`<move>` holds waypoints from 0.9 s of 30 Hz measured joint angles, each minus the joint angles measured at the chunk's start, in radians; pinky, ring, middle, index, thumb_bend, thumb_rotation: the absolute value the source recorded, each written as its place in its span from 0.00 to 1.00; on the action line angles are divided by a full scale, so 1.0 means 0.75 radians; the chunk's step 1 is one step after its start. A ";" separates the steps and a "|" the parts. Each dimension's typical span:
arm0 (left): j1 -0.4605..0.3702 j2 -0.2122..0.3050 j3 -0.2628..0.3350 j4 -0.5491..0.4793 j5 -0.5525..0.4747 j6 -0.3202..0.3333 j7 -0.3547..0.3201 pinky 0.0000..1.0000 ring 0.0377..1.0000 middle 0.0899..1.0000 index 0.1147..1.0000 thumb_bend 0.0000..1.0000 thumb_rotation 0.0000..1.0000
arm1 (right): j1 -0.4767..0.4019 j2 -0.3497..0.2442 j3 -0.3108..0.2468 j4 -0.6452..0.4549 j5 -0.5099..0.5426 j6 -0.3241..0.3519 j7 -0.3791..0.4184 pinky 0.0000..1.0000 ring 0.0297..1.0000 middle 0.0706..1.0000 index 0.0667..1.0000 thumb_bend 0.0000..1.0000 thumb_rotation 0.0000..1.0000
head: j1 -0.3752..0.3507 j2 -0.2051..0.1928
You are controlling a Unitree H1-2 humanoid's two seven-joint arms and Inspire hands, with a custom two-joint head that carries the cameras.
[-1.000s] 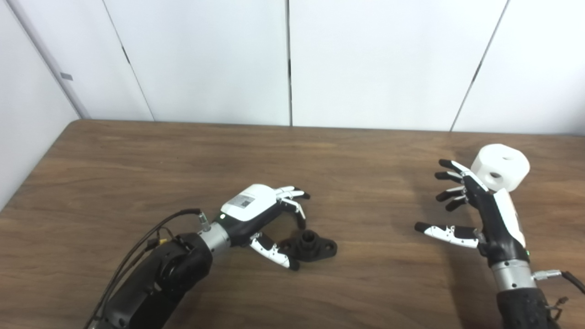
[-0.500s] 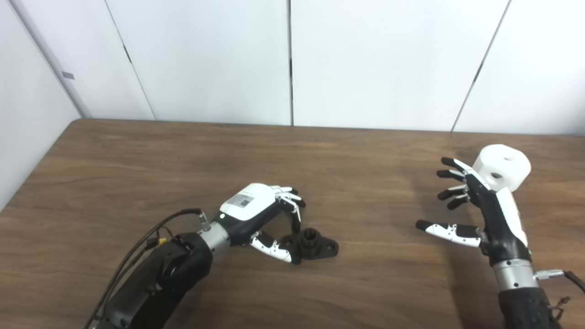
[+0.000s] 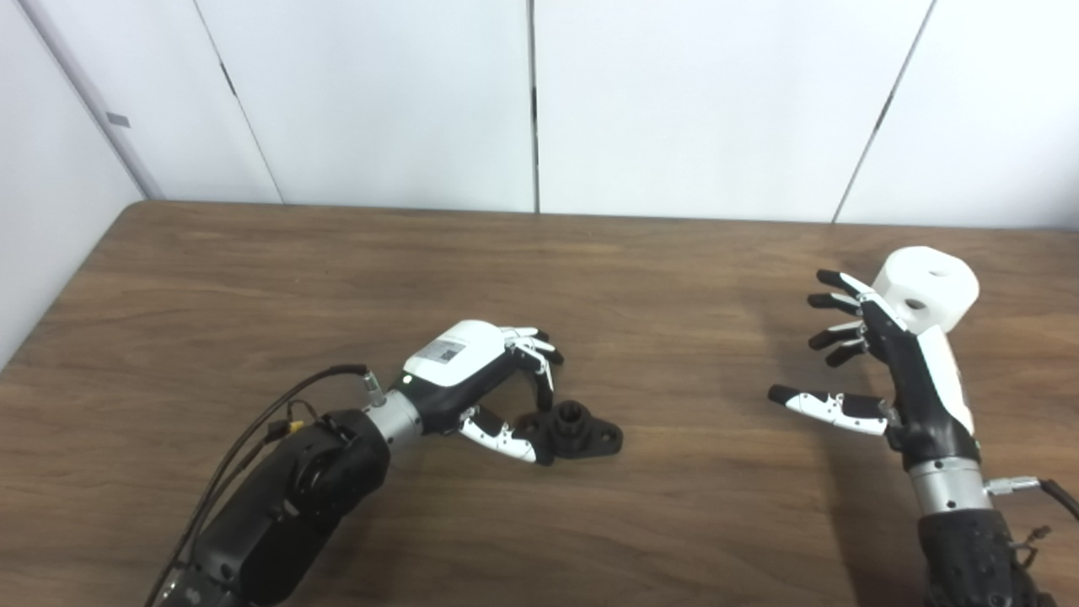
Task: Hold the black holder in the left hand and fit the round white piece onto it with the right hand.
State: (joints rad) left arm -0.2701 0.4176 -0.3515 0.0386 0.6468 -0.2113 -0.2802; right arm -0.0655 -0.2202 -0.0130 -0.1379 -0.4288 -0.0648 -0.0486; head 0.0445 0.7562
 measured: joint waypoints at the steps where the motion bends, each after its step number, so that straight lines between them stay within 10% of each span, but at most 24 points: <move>1: 0.000 0.000 0.000 0.000 0.000 0.000 0.000 0.89 0.91 0.81 0.41 0.52 0.07 | 0.000 0.000 0.000 0.000 0.000 0.000 0.000 0.46 0.56 0.74 0.83 0.62 0.11 | 0.000 0.000; 11: -0.001 0.012 -0.003 0.013 0.000 -0.043 0.013 0.87 0.90 0.81 0.41 0.52 0.07 | -0.003 -0.005 0.002 -0.034 -0.038 0.017 0.006 0.47 0.59 0.75 0.82 0.64 0.12 | -0.153 -0.041; 17: 0.000 0.037 0.012 0.041 -0.024 -0.104 0.029 0.85 0.88 0.80 0.41 0.52 0.06 | -0.102 -0.151 0.068 -0.165 -0.331 0.147 0.143 0.54 0.71 0.81 0.82 0.69 0.23 | -0.511 -0.126; 27: 0.004 0.071 0.039 0.083 -0.077 -0.197 0.058 0.79 0.84 0.77 0.41 0.52 0.05 | -0.366 -0.328 0.149 -0.196 -0.853 0.375 0.475 0.73 0.91 0.91 0.82 0.81 0.32 | -0.779 -0.266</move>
State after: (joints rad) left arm -0.2672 0.4707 -0.3219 0.1010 0.5887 -0.3592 -0.2369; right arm -0.3398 -0.4665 0.0988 -0.2849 -1.0689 0.2167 0.3080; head -0.5398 0.5570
